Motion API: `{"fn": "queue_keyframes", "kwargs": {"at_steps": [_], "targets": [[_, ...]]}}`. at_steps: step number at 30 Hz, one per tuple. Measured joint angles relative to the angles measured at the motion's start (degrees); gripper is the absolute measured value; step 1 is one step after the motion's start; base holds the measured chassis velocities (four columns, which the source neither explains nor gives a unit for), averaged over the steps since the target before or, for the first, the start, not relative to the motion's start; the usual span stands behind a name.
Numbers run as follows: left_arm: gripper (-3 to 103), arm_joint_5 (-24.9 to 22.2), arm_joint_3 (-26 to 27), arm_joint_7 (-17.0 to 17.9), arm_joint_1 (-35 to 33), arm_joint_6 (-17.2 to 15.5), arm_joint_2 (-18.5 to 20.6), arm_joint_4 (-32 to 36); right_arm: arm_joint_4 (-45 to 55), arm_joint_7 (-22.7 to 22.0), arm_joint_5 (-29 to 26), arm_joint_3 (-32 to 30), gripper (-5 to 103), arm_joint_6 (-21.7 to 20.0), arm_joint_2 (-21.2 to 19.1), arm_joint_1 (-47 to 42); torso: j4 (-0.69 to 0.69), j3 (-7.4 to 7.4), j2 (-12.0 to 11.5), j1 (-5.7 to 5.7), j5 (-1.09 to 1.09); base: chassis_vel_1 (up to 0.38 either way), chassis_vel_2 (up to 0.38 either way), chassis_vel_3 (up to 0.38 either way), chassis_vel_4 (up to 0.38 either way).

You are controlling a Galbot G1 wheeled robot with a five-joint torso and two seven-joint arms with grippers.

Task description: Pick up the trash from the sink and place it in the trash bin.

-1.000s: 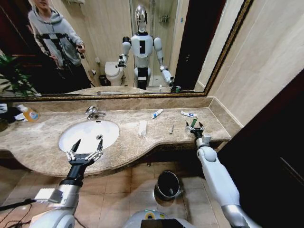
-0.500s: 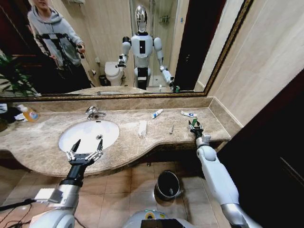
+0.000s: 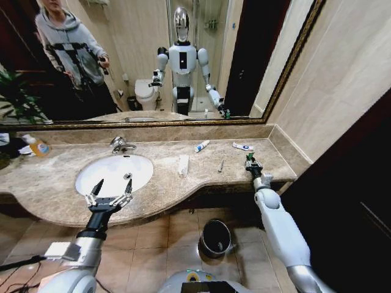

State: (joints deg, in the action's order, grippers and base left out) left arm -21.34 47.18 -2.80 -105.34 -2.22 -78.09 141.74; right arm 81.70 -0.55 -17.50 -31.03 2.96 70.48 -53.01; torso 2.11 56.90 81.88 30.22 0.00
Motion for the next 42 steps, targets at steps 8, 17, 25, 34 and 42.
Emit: {"fn": "queue_keyframes", "kwargs": {"at_steps": [8,17,25,34,42], "targets": [[100,0.0,0.0,0.0,0.0,0.0,0.0,0.0,4.5,-0.3,-2.0,-0.6,5,-1.1,-1.5,-2.7,0.00,0.00,0.0,0.00,0.00,0.000,0.000,0.000,0.000],[100,0.0,0.0,0.0,0.0,0.0,0.0,0.0,14.5,0.0,-1.4,-3.9,5,2.2,-2.8,-12.5,0.01,0.00,0.0,0.00,0.00,0.000,0.000,0.000,0.000],[100,0.0,0.0,0.0,0.0,0.0,0.0,0.0,25.3,0.9,-2.5,-5.4,5,8.5,-1.3,-31.6,0.00,-0.01,0.0,0.00,-0.03,0.000,0.000,0.000,0.000],[100,0.0,0.0,0.0,0.0,0.0,0.0,0.0,19.8,1.6,3.5,-0.6,5,15.6,3.8,-43.4,-0.02,-0.01,0.0,-0.01,0.00,0.000,0.000,0.000,0.000],[100,0.0,0.0,0.0,0.0,0.0,0.0,0.0,7.0,3.2,6.2,6.0,5,8.2,5.9,-35.0,0.01,0.00,0.0,0.00,0.00,0.000,0.000,0.000,0.000]]}}
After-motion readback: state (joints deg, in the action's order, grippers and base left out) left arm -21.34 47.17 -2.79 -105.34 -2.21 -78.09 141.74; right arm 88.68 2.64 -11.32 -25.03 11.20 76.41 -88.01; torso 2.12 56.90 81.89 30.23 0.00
